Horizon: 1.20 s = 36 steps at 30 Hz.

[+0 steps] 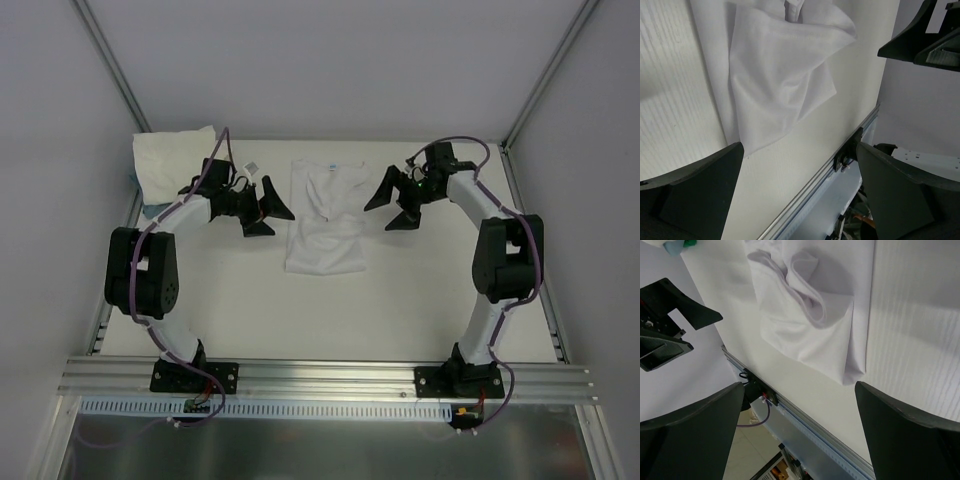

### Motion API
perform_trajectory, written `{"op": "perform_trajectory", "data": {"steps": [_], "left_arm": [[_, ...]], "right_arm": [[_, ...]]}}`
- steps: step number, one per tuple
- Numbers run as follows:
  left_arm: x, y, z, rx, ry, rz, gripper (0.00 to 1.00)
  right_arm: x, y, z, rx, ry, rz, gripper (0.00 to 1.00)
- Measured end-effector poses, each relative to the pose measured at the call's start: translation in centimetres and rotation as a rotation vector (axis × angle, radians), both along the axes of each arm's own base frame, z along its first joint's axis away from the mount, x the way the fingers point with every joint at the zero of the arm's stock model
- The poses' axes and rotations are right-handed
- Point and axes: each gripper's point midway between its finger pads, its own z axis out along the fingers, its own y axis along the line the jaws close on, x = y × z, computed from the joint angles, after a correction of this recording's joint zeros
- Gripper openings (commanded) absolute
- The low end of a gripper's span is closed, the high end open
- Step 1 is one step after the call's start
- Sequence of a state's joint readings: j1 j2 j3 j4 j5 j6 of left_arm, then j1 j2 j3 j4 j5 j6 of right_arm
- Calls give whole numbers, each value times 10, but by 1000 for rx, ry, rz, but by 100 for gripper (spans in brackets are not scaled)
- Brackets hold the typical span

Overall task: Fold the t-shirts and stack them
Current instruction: Fold the folded rectangular tshirt in 1/3 of the way, then grab one side of the 2/3 rectangular tshirt with both arms

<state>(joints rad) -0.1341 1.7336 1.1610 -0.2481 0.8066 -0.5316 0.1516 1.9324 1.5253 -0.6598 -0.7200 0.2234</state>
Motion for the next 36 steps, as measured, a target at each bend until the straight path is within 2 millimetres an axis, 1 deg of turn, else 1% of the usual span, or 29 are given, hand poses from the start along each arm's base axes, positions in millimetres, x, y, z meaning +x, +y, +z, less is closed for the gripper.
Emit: {"op": "perform_trajectory", "data": {"steps": [4, 8, 10, 13, 15, 18, 24, 29, 32, 36], "left_arm": [[-17, -2, -2, -13, 18, -11, 99], [-37, -12, -11, -15, 49, -50, 99], [-48, -17, -17, -17, 64, -72, 99], [-66, -22, -30, -12, 107, -96, 99], [-71, -21, -35, -9, 127, -97, 99], [-74, -20, -38, -4, 134, -101, 99], [-82, -17, -47, 10, 152, -107, 99], [-88, -13, -57, 43, 169, -110, 99], [-90, -11, -67, 77, 184, -117, 99], [-92, -9, -81, 112, 213, -121, 99]], "right_arm": [[-35, -1, 6, 5, 8, 5, 99], [-62, 3, 7, 10, -5, 17, 99], [-75, 6, 1, 12, 0, 26, 100], [-93, 8, -16, 7, 40, 33, 100], [-102, 9, -28, 2, 66, 35, 99], [-114, 10, -42, -5, 101, 34, 99], [-123, 15, -57, -7, 115, 42, 100], [-120, 20, -67, -6, 122, 46, 99], [-118, 21, -75, -10, 140, 45, 99], [-109, 23, -80, -13, 148, 45, 100]]}}
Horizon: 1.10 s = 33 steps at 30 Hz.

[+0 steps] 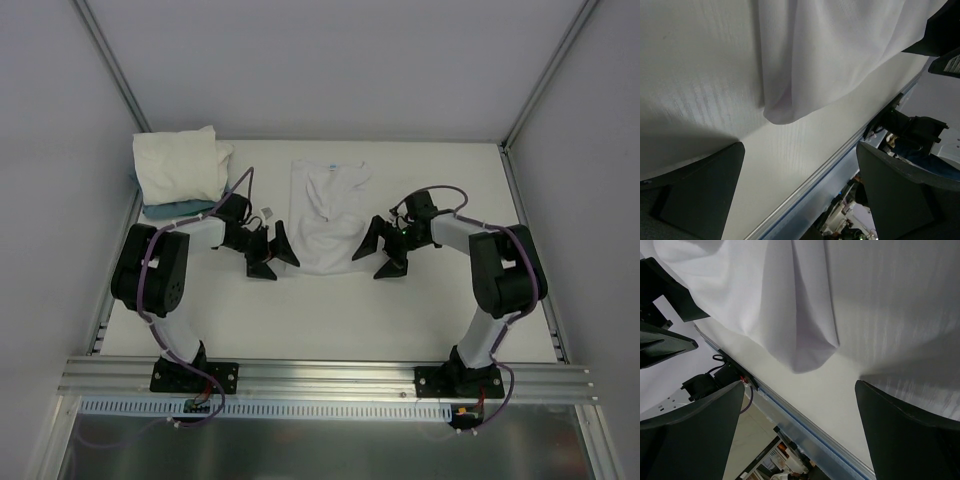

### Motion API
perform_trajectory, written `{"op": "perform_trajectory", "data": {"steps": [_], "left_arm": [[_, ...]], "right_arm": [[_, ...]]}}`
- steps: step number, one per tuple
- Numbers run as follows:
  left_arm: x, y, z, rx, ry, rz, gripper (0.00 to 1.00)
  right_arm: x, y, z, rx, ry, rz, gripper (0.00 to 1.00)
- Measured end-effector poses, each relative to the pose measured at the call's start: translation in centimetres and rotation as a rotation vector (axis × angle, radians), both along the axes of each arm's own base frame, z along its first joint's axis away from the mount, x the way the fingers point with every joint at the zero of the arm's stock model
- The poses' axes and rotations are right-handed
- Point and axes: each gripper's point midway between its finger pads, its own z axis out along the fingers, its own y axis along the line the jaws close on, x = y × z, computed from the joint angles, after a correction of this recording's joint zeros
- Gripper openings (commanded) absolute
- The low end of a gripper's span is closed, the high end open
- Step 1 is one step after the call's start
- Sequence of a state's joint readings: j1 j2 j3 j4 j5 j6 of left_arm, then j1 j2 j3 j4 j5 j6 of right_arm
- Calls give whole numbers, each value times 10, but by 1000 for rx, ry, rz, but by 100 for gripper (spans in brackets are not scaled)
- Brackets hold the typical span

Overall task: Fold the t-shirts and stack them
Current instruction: Grab one side of the 2/3 rectangular tshirt with both arms

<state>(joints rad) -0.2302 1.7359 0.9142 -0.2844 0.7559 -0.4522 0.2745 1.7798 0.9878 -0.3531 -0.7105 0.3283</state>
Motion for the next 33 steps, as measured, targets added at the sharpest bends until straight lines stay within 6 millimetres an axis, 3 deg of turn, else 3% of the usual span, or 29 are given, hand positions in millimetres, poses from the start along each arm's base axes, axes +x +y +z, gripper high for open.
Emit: {"op": "perform_trajectory", "data": {"steps": [7, 9, 10, 11, 13, 19, 33], "left_arm": [[16, -3, -2, 5, -2, 2, 99], [19, -4, -2, 4, -4, 1, 99], [21, -4, -2, 4, -5, 2, 99], [23, -5, -2, 2, -6, 1, 99], [25, -6, -2, 0, -6, 1, 99], [25, -8, -2, -4, -5, -6, 99], [20, -18, -1, -22, -19, -38, 99]], "right_arm": [[20, 6, 1, 7, -24, 2, 99], [24, 7, 2, 9, -29, 2, 95], [26, 8, 2, 9, -31, 3, 77], [27, 8, 1, 10, -37, 8, 67], [28, 10, 0, 18, -31, 8, 56], [26, 11, -5, 16, -14, 8, 63], [16, 7, -11, -3, 13, 17, 68]]}}
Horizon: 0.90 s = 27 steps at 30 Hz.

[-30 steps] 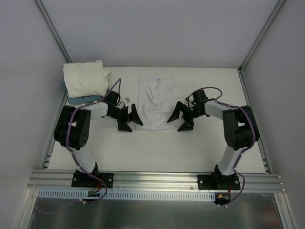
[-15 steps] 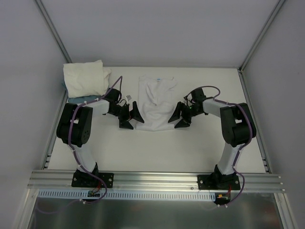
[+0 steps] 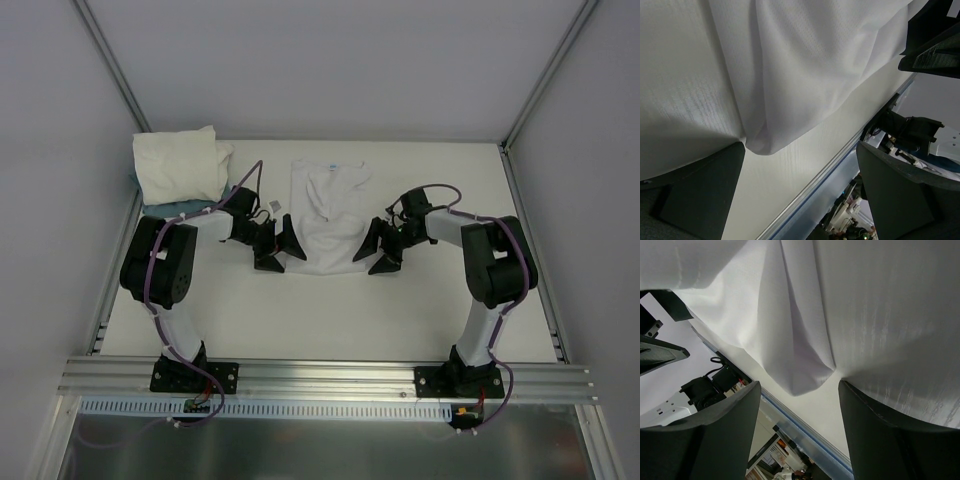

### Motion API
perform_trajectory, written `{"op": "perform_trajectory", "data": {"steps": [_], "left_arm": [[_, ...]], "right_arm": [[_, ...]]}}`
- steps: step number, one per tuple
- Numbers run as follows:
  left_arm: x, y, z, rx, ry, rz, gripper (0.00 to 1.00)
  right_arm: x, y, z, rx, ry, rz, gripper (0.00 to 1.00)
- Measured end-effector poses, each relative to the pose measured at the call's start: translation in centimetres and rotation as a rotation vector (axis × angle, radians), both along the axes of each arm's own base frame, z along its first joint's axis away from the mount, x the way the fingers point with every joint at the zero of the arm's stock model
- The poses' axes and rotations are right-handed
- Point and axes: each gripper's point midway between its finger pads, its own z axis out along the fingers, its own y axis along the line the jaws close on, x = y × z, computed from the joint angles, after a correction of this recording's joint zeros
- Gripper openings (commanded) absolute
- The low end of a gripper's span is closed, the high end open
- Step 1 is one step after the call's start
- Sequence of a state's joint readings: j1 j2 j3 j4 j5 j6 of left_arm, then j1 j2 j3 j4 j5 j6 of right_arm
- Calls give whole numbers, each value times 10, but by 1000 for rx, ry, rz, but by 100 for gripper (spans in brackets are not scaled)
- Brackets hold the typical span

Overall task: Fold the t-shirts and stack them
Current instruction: Grab one side of the 2/3 rectangular tshirt with both arms

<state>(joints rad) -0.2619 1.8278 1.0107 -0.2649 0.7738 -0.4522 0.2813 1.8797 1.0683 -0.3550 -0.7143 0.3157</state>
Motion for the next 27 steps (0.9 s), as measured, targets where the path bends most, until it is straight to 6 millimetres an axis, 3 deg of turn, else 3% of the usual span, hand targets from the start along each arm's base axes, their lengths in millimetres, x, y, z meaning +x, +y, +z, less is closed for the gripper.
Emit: {"op": "perform_trajectory", "data": {"steps": [10, 20, 27], "left_arm": [[-4, -12, 0, -9, -12, -29, 98], [-6, -21, -1, -22, -13, -40, 99], [-6, -21, -1, -23, -12, -41, 99]], "right_arm": [[-6, -6, 6, -7, -16, 12, 70], [-15, -15, -1, -23, 8, 3, 69], [-11, -14, -1, -18, -5, 0, 69]]}}
